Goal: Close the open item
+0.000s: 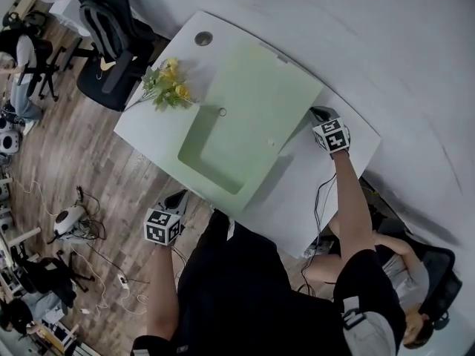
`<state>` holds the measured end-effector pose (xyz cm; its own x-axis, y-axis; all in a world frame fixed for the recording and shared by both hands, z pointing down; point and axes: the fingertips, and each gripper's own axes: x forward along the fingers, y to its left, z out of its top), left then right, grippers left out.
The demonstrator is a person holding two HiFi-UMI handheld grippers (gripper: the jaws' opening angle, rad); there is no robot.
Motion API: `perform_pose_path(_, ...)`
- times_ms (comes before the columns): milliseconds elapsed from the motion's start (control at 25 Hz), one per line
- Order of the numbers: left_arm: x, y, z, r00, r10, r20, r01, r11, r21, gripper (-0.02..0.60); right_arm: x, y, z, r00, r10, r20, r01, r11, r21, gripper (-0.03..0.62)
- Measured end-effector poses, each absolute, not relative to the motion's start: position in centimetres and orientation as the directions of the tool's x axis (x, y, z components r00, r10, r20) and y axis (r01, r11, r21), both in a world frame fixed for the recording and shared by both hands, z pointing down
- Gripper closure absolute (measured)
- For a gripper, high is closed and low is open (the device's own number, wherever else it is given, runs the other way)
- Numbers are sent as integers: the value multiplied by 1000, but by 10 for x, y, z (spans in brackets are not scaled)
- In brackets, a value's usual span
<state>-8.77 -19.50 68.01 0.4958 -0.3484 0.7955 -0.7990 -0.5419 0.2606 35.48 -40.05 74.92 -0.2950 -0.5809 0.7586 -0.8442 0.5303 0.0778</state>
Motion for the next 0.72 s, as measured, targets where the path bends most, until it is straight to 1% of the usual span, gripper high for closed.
perform_pose_path(200,-84,-199,693,486,-328,810,-796,-548,256,577,361,-426,747,-344,-635,691,-909,411,-74,586)
perform_pose_path(320,-80,-202,694,489,-328,808,-792,-555,255,577,363,-438,736,-398,-668,629,-912,364,-190,586)
perform_pose_path(520,-79,-206,693,495,-330,804,-789,-558,256,577,351,-451,715,-538,-658,527,-843,428,-327,586)
perform_pose_path(720,-79,-206,695,497,-326,804,-783,-567,254,577,330,-452,685,-657,-623,424,-753,518,-405,586)
